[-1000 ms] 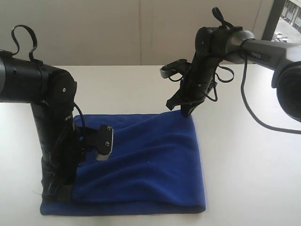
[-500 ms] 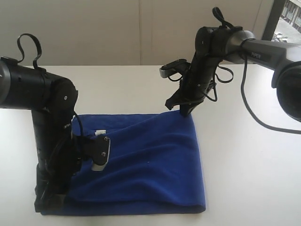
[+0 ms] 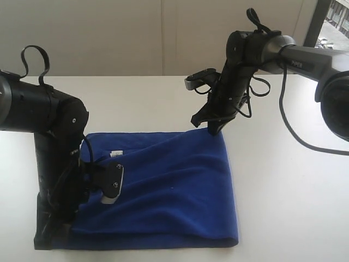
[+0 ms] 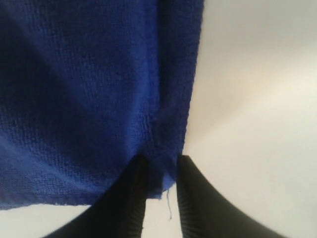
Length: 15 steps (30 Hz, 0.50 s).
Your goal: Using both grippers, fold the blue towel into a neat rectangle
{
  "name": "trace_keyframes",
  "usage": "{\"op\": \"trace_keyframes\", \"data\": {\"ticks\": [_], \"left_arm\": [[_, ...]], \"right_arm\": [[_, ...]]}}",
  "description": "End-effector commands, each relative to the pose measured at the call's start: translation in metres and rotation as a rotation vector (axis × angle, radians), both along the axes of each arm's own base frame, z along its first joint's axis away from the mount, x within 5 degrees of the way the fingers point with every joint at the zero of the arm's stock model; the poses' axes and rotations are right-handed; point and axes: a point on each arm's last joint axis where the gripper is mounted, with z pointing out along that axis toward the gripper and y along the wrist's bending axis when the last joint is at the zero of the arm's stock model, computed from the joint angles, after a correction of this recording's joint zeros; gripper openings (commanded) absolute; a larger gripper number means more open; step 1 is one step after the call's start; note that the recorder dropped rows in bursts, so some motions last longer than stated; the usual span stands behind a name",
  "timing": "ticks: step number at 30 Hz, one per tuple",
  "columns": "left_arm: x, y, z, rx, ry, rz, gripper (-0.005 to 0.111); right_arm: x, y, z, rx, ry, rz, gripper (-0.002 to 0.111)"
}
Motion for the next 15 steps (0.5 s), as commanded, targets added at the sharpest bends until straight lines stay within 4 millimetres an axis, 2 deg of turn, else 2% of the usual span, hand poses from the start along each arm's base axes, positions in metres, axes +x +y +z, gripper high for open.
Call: {"op": "trace_keyframes", "data": {"ticks": [1,3,5,11,15], "left_arm": [[-0.001,0.004,0.000,0.031,0.004,0.021,0.023],[-0.002,0.005,0.000,0.042,0.008,0.028,0.014],[-0.003,0.006,0.001,0.054,0.025,0.028,0.000],[-0.007,0.009,0.002,0.087,0.060,0.056,0.000],[-0.008,0.015,0.017,0.128,-0.003,0.142,0.000]], "right_arm": [[0.002,-0.002,0.005,0.004,-0.018,0.004,0.000],[0.002,-0.002,0.005,0.006,-0.018,0.004,0.000],[0.002,-0.002,0.005,0.006,-0.018,0.006,0.000],[0.002,-0.002,0.005,0.006,-0.020,0.006,0.000],[0.002,-0.002,0.005,0.006,-0.020,0.006,0.000]]}}
